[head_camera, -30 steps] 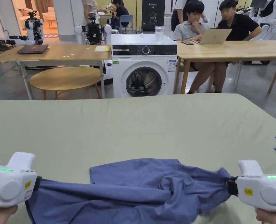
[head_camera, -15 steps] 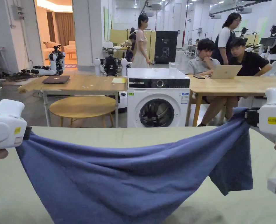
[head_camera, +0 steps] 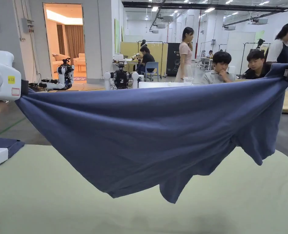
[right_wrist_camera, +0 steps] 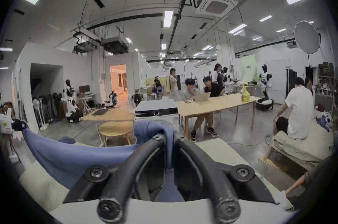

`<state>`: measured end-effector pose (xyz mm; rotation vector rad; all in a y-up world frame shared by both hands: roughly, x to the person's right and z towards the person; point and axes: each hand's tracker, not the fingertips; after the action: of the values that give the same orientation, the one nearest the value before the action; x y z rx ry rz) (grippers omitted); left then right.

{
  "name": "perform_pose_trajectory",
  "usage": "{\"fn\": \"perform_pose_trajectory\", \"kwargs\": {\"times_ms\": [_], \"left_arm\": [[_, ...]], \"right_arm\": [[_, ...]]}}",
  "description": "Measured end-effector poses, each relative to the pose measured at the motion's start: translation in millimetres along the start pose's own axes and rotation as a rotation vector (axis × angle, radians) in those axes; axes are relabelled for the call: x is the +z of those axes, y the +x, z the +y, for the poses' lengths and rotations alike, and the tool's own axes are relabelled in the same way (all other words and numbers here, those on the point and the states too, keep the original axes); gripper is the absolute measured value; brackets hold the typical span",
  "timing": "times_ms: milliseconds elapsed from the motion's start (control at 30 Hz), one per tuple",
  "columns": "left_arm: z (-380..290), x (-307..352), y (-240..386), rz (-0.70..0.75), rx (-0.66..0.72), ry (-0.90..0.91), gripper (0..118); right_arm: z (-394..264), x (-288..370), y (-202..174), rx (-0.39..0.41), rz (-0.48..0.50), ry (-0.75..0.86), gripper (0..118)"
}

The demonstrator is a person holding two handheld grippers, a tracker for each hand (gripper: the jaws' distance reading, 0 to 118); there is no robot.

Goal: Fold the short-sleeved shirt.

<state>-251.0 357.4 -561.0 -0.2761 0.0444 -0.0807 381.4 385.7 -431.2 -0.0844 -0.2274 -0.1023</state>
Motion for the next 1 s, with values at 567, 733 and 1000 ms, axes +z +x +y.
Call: {"fn": "perform_pose_trajectory", "kwargs": {"times_ms": [567,733,1000], "left_arm": [[-152,-69,37,0.012,-0.078,-0.185,0],[-158,-31,27,-0.015,-0.065,-0.193,0],[-237,81,5,-0.096,-0.030,-0.254,0]], "right_arm": [[-174,-55,22,0.025,-0.061,-0.180,5],[-173,-15,30,0.043,-0.053,-0.198,5],[-237,97,37,0.096,-0.029,-0.301,5]]}}
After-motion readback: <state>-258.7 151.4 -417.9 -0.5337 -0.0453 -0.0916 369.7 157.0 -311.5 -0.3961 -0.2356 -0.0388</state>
